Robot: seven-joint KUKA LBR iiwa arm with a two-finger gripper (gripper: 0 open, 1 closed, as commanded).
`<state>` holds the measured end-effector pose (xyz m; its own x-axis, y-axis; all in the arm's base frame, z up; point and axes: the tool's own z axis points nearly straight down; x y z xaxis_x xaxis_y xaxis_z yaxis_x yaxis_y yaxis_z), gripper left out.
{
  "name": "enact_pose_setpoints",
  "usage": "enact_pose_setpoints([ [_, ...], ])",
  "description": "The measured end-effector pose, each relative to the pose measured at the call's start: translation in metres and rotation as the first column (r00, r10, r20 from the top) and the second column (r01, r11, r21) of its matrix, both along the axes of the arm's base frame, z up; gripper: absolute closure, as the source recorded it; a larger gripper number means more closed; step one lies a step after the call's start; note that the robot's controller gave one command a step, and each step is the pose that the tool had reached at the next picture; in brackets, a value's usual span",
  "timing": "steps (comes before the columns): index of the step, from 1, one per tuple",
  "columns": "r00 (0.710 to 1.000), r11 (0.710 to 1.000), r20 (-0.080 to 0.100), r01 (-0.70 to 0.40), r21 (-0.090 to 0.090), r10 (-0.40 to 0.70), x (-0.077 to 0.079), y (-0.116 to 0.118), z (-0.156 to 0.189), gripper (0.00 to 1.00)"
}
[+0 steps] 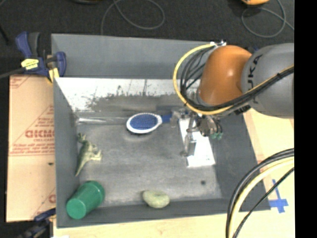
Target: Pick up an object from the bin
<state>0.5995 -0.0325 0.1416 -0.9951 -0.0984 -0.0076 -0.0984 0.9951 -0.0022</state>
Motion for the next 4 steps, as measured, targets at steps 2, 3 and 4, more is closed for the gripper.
enact_pose_setpoints([
  [2, 0.998, 0.998, 0.002, -0.071, 0.000, 0.071, 0.042, 0.048, -0.015, 0.00],
  [3, 0.993, 0.994, 0.016, 0.114, 0.005, -0.114, 0.054, 0.070, -0.053, 0.00],
  [4, 1.000, 1.000, 0.008, -0.023, 0.004, 0.023, 0.054, 0.066, -0.065, 1.00],
])
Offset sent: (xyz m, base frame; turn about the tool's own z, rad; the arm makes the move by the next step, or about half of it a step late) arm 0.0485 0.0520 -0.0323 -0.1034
